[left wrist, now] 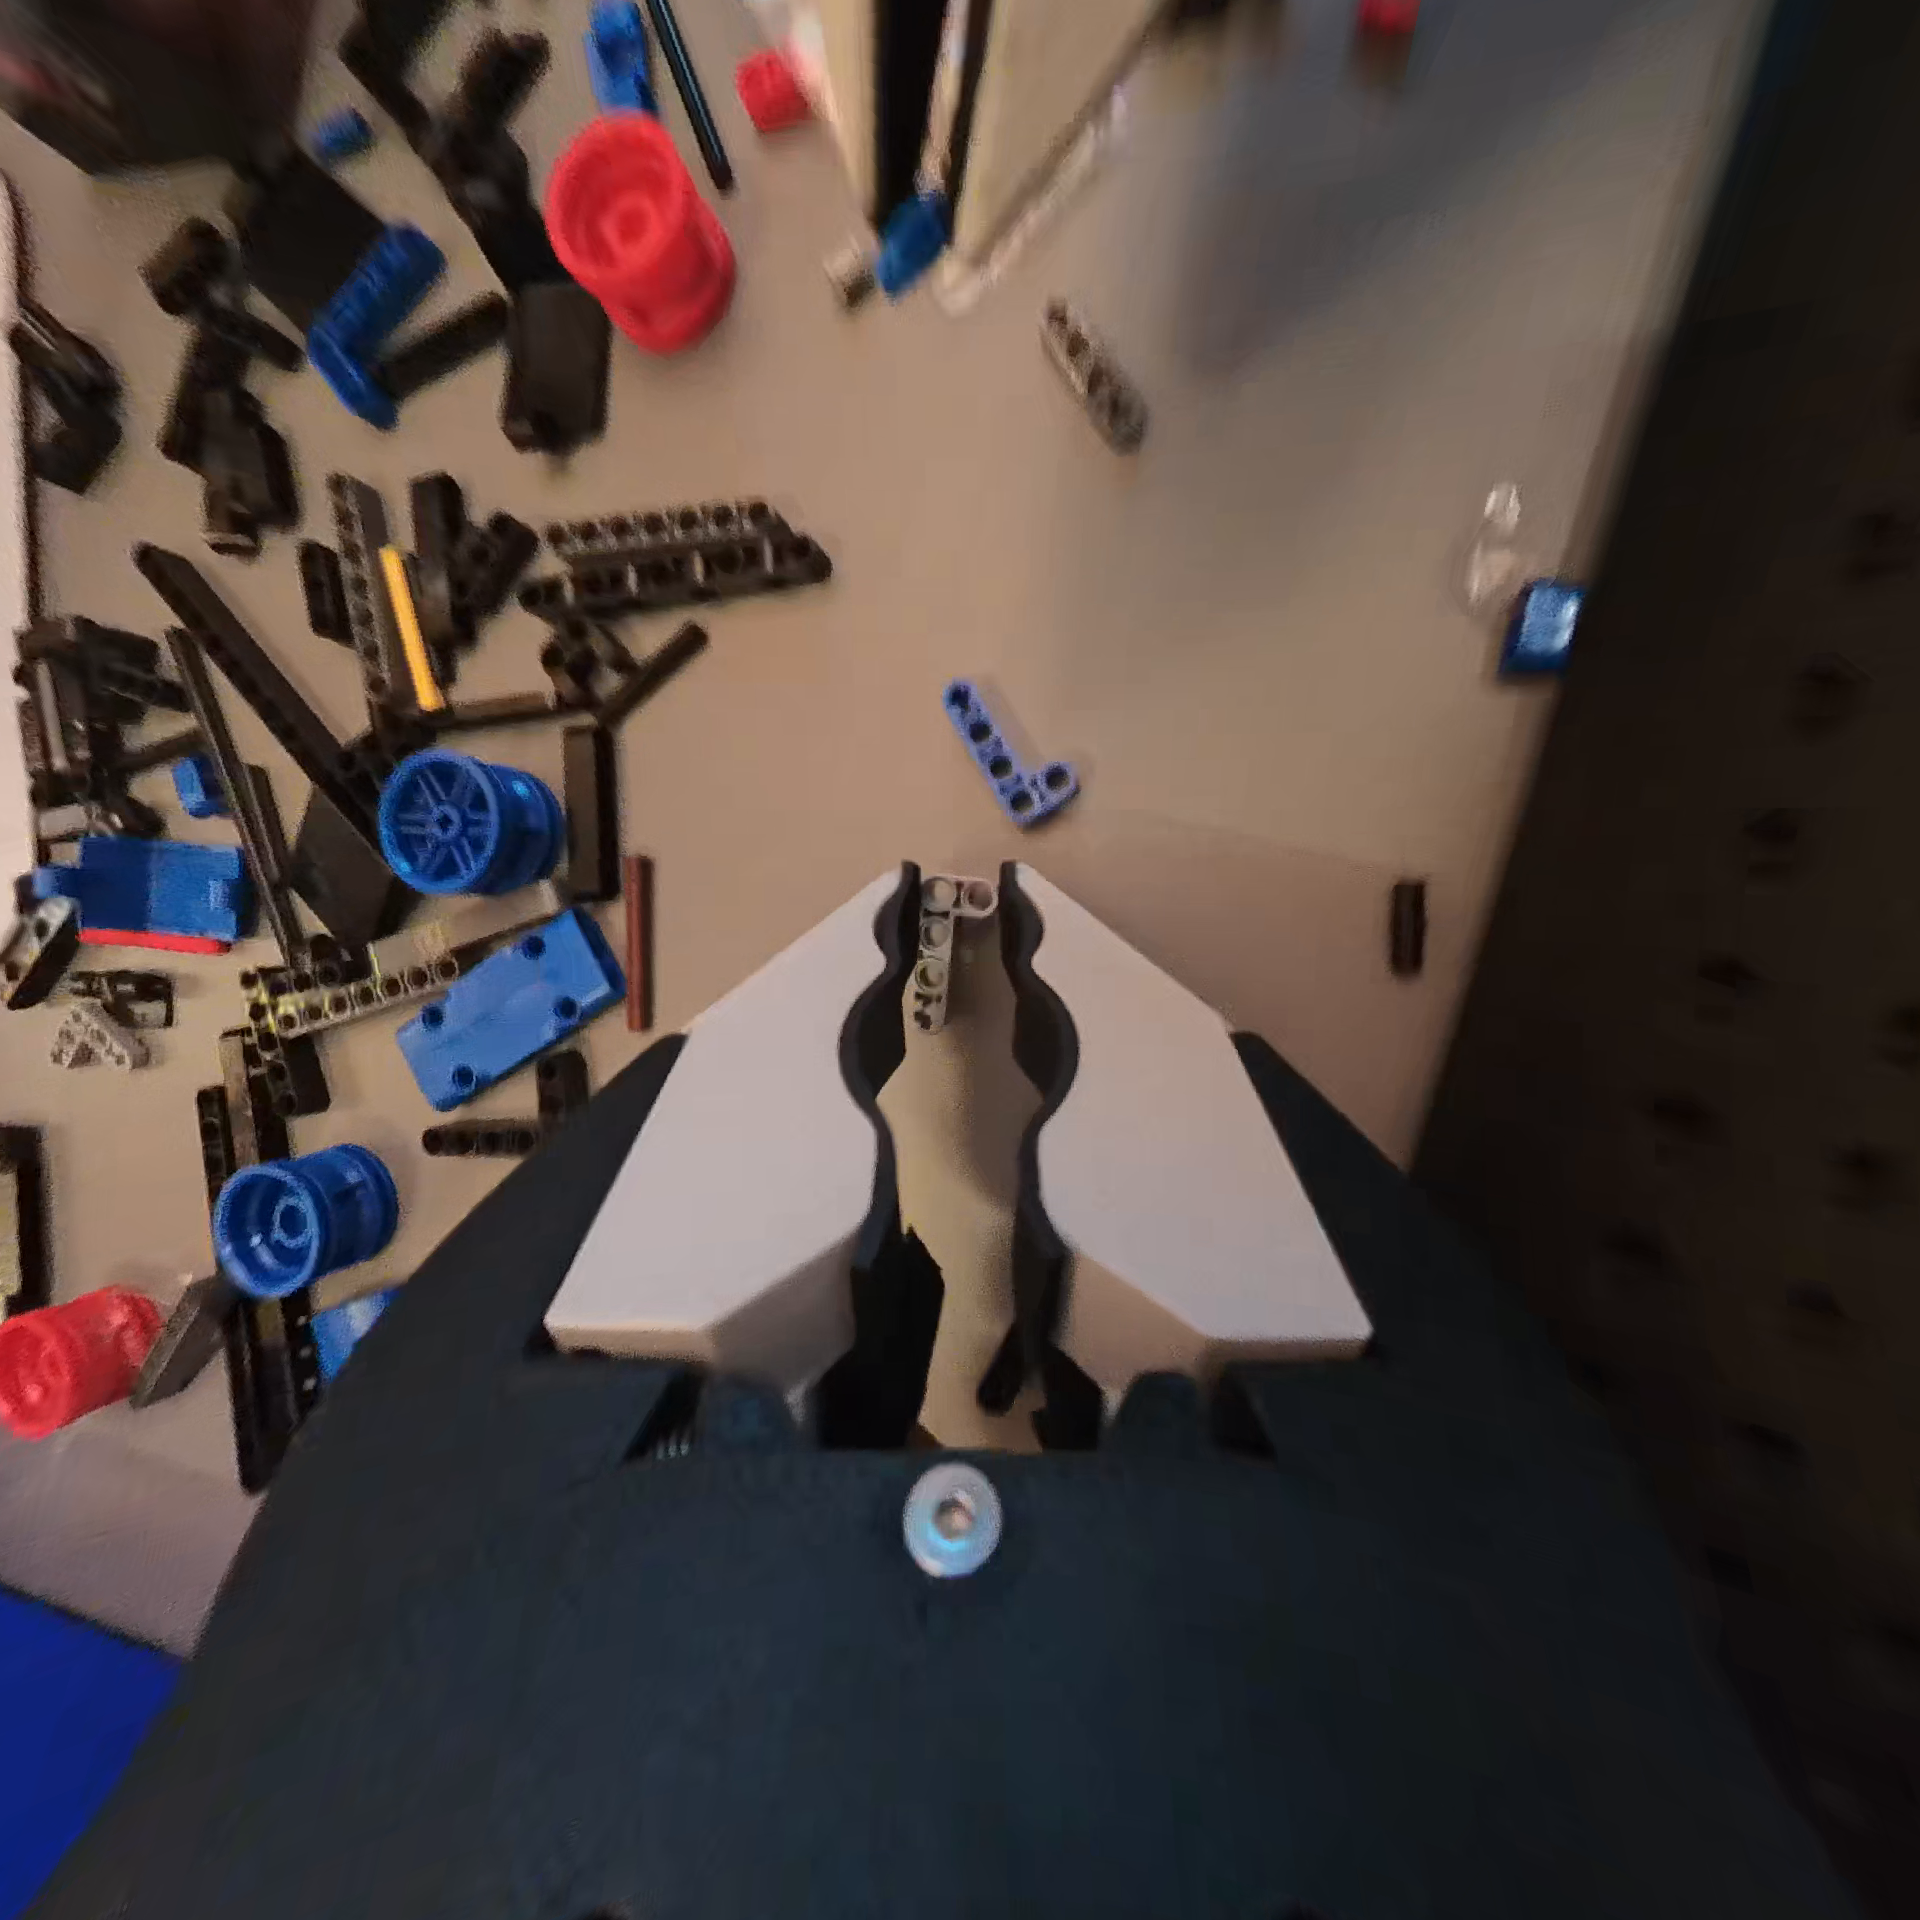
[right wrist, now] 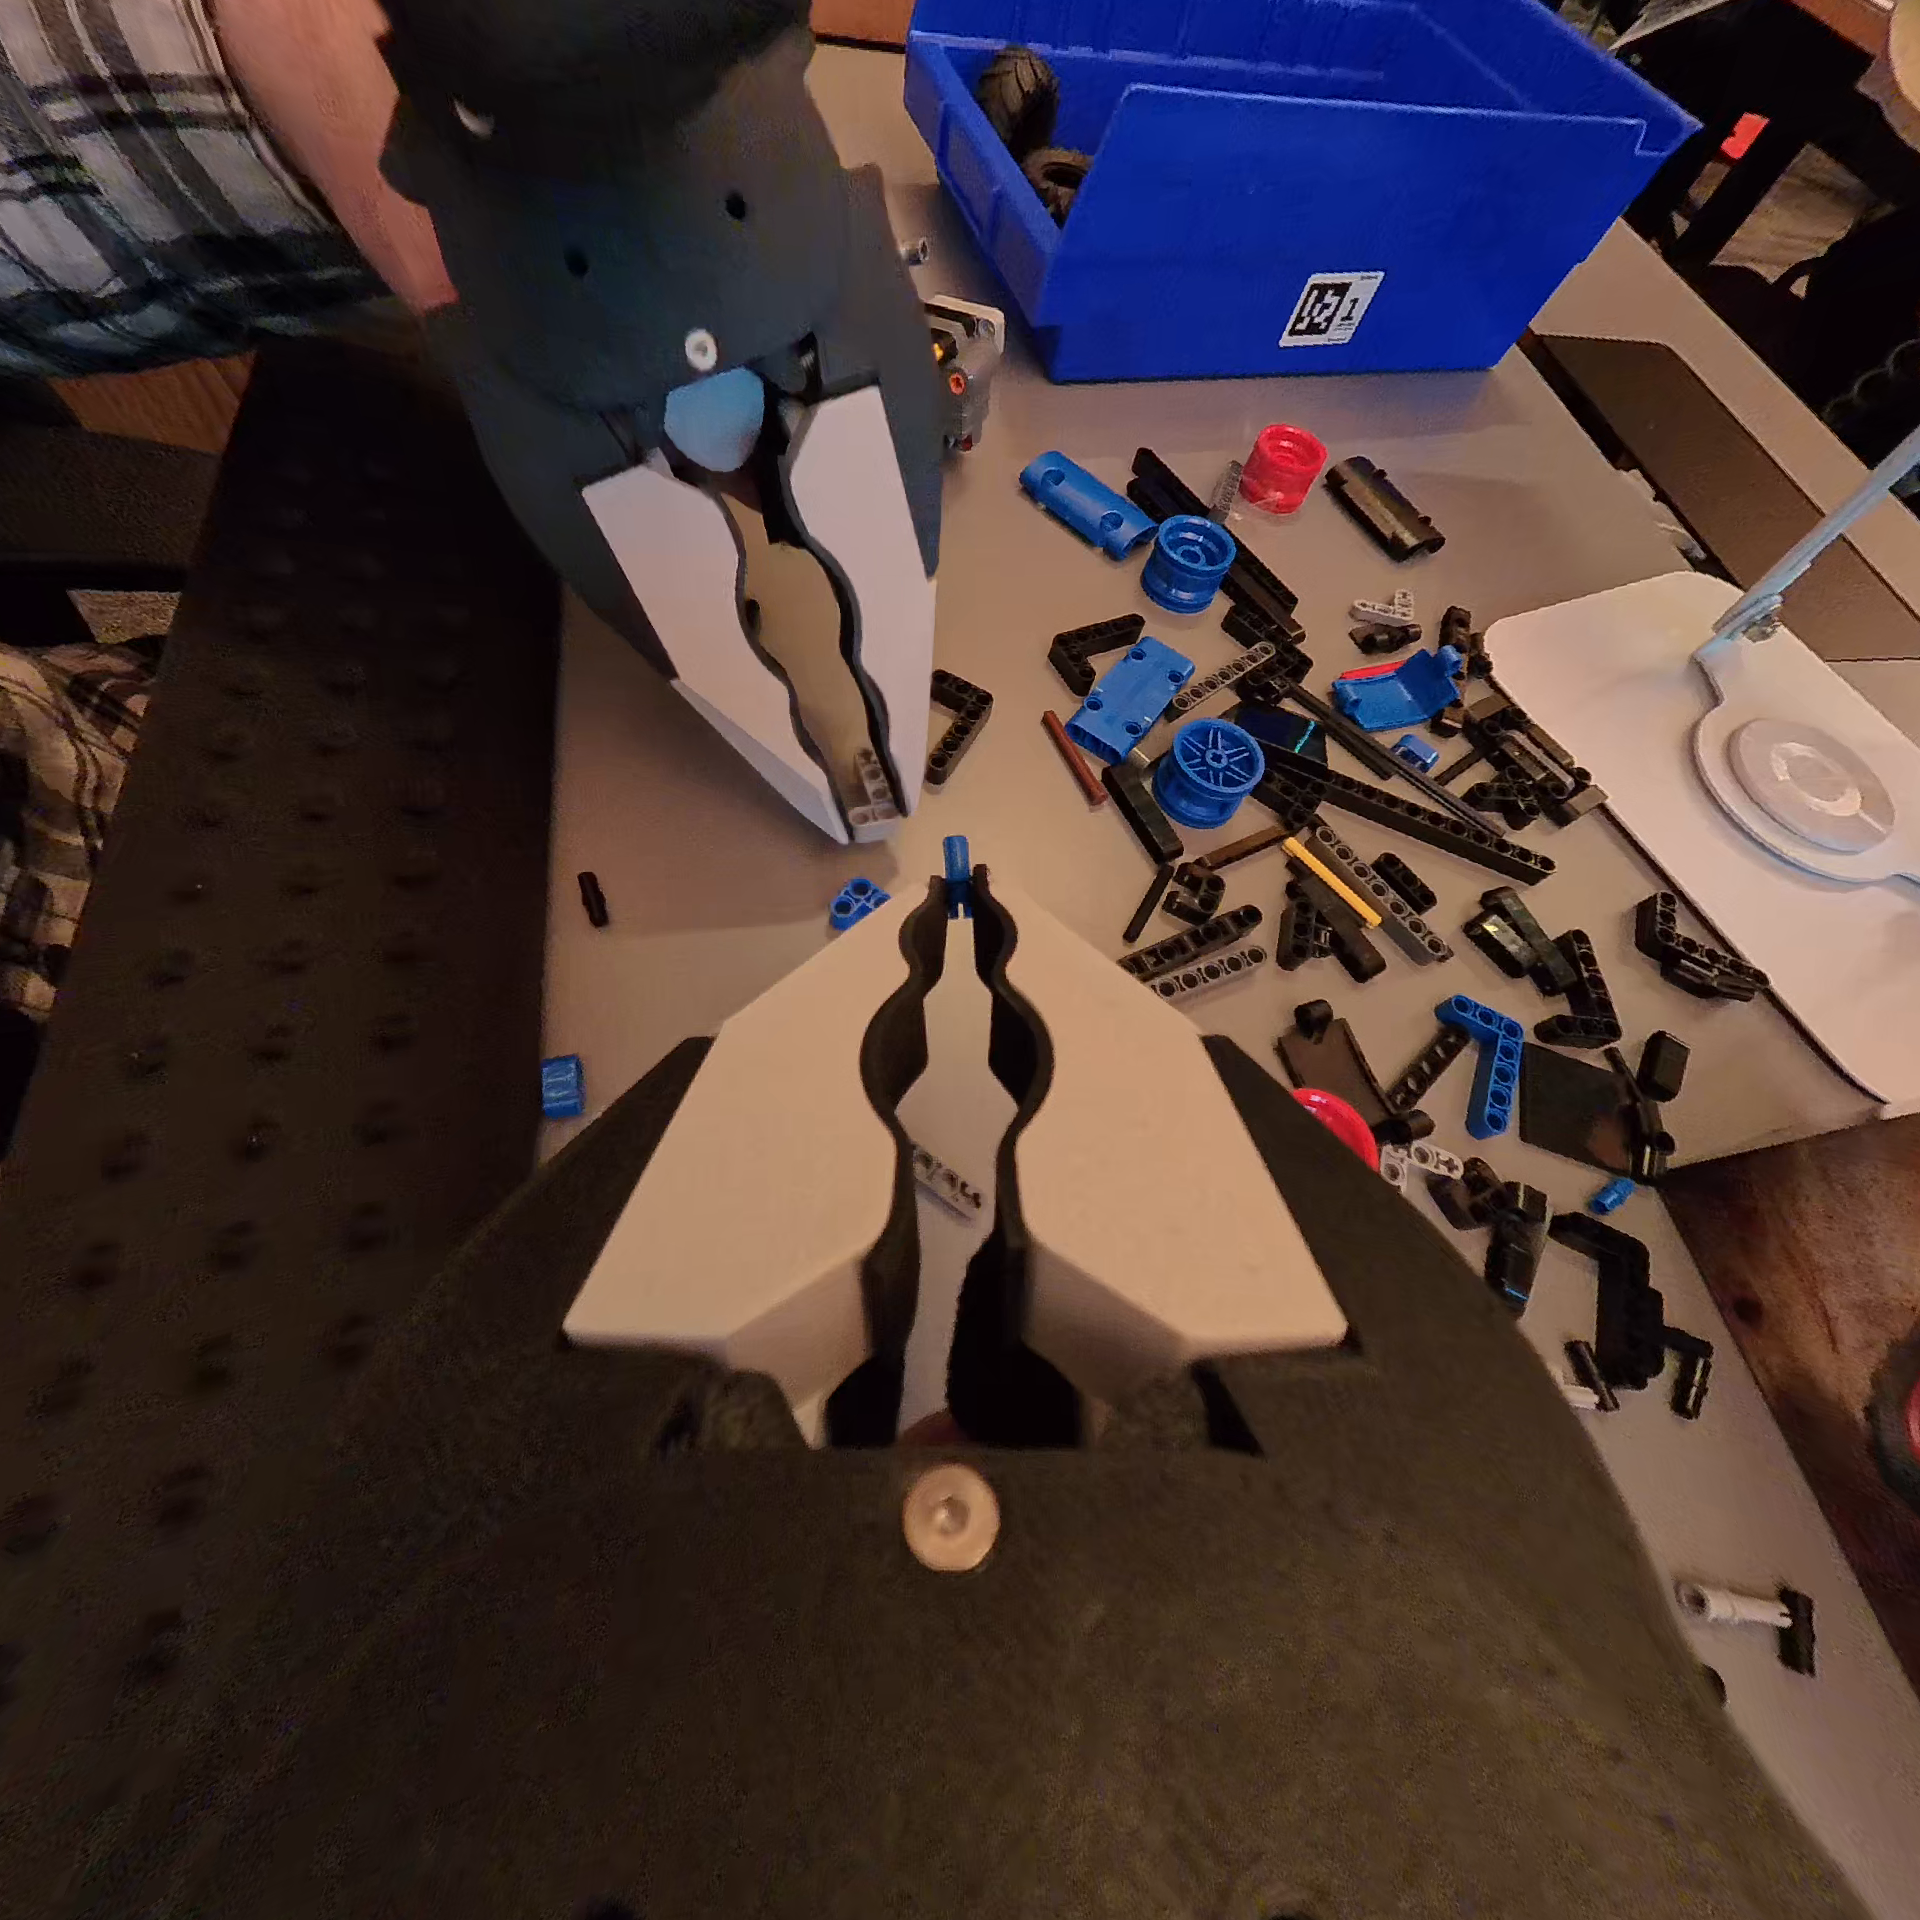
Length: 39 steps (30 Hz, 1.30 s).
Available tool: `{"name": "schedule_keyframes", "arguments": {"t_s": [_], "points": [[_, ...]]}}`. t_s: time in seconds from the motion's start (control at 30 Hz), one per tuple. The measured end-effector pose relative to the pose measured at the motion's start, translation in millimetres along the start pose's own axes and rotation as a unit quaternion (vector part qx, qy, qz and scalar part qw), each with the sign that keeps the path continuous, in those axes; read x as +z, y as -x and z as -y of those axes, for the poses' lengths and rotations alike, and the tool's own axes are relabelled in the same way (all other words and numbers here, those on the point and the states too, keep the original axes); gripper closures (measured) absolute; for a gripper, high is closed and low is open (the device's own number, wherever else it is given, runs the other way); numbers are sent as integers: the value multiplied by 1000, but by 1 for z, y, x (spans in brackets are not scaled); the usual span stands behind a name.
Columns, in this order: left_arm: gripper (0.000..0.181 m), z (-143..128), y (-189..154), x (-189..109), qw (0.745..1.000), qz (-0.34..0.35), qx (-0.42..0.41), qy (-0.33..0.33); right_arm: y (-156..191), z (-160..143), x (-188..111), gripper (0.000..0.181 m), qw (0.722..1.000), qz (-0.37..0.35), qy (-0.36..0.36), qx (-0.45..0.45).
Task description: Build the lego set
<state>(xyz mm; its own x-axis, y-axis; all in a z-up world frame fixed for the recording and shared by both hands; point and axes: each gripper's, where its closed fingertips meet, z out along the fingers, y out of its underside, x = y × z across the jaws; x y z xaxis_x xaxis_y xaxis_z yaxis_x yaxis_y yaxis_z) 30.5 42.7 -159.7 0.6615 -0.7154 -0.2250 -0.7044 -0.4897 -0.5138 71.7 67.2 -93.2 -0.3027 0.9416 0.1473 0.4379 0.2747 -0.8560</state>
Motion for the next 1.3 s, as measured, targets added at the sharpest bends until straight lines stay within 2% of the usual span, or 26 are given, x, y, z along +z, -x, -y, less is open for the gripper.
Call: {"name": "schedule_keyframes", "arguments": {"t_s": [0.1,0.13,0.17,0.27,0.37,0.43,0.5,0.57,0.63,0.73,0.8,0.87,0.97,1.03,1.13,1.2,1.3], "points": [[167,40,12,-18,989,16,-49,-136,-2,0,-2,178,1000,-3,-2,1],[167,47,10,-27,981,0,-70,-182,-2,0,-4,178,1000,-4,-4,2],[167,42,13,-30,976,-2,-97,-193,-3,1,-5,178,1000,-5,-6,3],[167,4,8,-25,981,-6,-115,-159,-3,1,-6,178,1000,-4,-8,3],[166,-12,-1,-28,977,-26,-143,-155,-3,-1,-4,178,1000,0,-4,3],[176,-25,3,-31,984,-6,-125,-129,-2,-1,-3,178,1000,2,-2,2],[181,-27,5,-34,984,-4,-125,-127,-2,-2,-2,178,1000,1,-1,2],[173,-28,3,-33,989,-6,-102,-104,-3,-2,-2,178,1000,-2,2,1],[152,-32,-2,-27,995,-8,-70,-63,-3,-2,-2,178,1000,-2,3,3],[149,-36,-6,-24,999,-3,-29,-25,0,-5,0,178,1000,5,12,3],[153,-26,0,-28,998,18,-27,-50,4,-4,4,178,1000,9,13,-2],[157,-4,0,-37,994,33,-19,-103,9,1,7,178,1000,17,11,-8],[158,30,0,-51,980,100,56,-163,19,12,14,178,999,48,-1,0],[159,44,2,-58,966,158,116,-171,25,16,19,178,998,63,5,-3],[160,54,-4,-61,944,206,201,-162,34,20,24,178,995,93,14,13],[162,53,-2,-62,934,231,229,-151,33,22,26,178,994,103,15,28],[177,53,-4,-66,926,245,246,-152,32,29,24,178,989,130,-5,71]]}}
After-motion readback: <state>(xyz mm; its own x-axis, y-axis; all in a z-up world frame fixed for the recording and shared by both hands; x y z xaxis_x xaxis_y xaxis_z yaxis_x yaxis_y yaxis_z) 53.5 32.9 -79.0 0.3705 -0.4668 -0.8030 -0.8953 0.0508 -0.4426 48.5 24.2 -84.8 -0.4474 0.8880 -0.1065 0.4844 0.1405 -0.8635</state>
